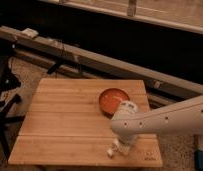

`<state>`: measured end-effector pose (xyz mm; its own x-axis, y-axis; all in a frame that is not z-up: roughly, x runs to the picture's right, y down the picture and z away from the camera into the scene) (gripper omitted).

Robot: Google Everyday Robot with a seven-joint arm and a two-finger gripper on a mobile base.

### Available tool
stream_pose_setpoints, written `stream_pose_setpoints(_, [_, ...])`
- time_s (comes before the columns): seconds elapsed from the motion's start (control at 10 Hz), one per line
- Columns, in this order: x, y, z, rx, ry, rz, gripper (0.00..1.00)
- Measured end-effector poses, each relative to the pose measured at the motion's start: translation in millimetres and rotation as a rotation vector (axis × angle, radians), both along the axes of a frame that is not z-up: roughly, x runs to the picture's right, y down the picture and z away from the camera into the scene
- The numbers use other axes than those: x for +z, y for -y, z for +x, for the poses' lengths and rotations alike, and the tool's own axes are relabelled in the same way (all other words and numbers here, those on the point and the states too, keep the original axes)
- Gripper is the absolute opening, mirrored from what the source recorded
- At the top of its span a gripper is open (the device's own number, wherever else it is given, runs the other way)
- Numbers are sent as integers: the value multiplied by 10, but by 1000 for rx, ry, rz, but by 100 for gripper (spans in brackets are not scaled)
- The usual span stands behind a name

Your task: Place the bottle in the ceramic bowl

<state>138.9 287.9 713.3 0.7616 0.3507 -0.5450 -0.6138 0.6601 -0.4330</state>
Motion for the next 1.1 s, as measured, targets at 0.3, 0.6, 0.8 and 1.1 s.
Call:
stream_pose_setpoints(0.3, [103,-37,-24,-36,-31,-5,65])
stream_pose_setpoints(0.6, [163,-21,-39,-66,-61,15,65])
stream_pose_setpoints(0.8, [161,38,-36,-65,-79,41,65])
stream_pose_setpoints(1.1, [135,140,-67,-59,-90,78,65])
